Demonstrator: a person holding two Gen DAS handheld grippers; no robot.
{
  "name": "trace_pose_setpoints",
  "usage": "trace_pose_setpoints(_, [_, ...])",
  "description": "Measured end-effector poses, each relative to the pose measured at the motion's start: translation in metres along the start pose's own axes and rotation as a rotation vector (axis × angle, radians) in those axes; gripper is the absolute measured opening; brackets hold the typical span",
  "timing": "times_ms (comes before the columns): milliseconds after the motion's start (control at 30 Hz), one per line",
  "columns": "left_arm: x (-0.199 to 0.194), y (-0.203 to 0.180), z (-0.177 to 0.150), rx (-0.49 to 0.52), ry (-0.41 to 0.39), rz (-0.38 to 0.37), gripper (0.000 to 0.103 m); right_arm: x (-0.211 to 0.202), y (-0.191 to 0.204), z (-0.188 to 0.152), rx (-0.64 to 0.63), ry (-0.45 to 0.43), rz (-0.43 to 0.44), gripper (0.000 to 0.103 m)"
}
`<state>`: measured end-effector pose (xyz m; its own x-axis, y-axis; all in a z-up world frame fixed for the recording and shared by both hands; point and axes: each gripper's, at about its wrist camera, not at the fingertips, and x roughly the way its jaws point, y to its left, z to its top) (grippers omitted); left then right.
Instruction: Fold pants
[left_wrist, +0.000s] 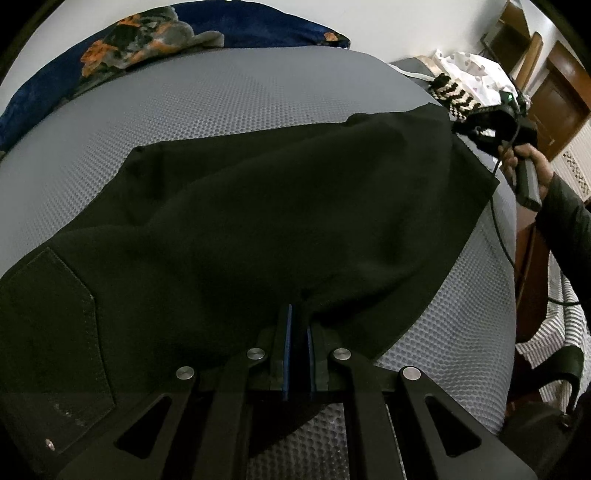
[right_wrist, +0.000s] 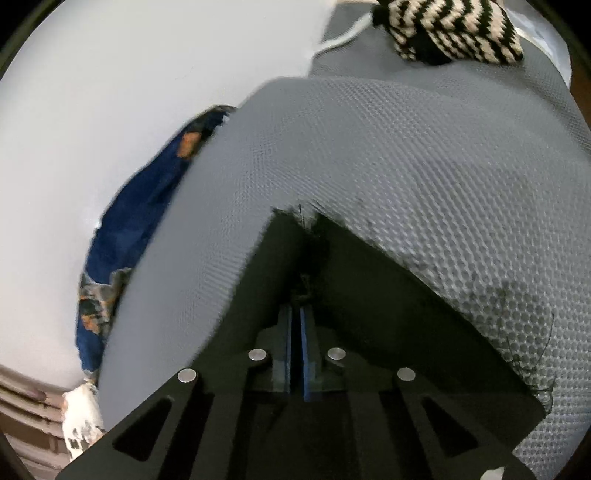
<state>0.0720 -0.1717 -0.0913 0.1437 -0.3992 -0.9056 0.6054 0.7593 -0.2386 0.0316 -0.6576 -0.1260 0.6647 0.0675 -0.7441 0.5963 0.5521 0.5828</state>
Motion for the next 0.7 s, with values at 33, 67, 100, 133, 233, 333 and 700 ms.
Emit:
trace_pose_setpoints(33, [0.0, 0.0, 0.0, -0.001, -0.001, -0.002, 0.007, -0.003, 0.005, 0.002, -0.01, -0.007, 0.004, 0.004])
trace_pose_setpoints(67, [0.0, 0.001, 0.0, -0.001, -0.002, -0.003, 0.007, -0.009, 0.013, 0.005, -0.024, -0.017, 0.013, 0.004])
trace_pose_setpoints(100, [-0.001, 0.001, 0.0, -0.001, -0.003, -0.004, 0.007, -0.017, 0.025, 0.009, -0.045, -0.029, 0.032, 0.004])
trace_pose_setpoints(133, [-0.001, 0.002, 0.0, 0.0, -0.004, -0.006, 0.007, -0.024, 0.034, 0.012, -0.065, -0.04, 0.036, 0.004])
trace_pose_setpoints(233, [-0.002, 0.003, -0.001, -0.002, -0.01, -0.008, 0.007, -0.045, 0.059, 0.02, -0.1, -0.078, 0.074, 0.004])
trace_pose_setpoints(333, [-0.003, 0.005, -0.003, -0.006, -0.014, -0.011, 0.007, -0.069, 0.076, 0.025, -0.144, -0.129, 0.075, 0.003])
trace_pose_setpoints(700, [0.002, -0.004, -0.004, 0.061, -0.003, 0.001, 0.009, -0.102, -0.007, -0.011, -0.053, -0.12, -0.142, 0.003])
